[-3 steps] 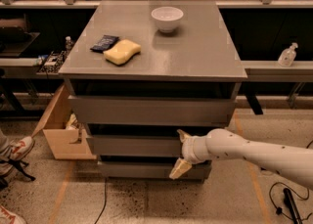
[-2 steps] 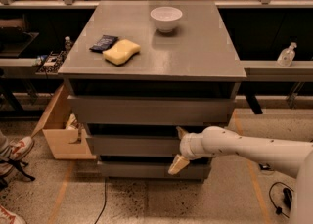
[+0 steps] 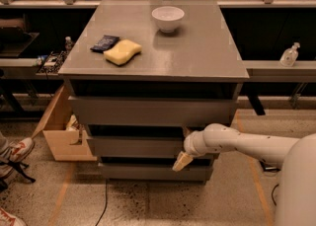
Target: Open middle drawer
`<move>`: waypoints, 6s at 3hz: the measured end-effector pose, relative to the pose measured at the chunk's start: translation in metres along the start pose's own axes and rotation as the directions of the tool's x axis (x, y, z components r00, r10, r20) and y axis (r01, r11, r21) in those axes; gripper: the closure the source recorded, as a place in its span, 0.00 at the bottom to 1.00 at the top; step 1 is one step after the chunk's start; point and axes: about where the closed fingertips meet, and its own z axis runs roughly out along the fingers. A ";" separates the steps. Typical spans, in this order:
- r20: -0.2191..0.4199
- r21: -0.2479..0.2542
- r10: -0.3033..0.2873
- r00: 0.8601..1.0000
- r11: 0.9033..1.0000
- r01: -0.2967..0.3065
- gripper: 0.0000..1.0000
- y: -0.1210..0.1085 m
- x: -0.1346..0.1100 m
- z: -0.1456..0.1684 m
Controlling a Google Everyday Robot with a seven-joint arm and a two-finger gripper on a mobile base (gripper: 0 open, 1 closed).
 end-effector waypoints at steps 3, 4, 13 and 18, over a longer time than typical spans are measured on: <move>-0.027 -0.045 0.074 0.997 0.996 -0.075 0.17 -0.008 0.034 0.025; -0.033 -0.034 0.098 0.995 0.995 -0.099 0.40 -0.002 0.045 0.017; -0.037 0.027 0.185 0.982 0.983 -0.184 1.00 0.025 0.069 -0.022; -0.049 0.057 0.240 0.970 0.970 -0.237 1.00 0.046 0.085 -0.037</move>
Offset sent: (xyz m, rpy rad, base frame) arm 0.0246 -0.0196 -0.0364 0.0077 0.0881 -0.0377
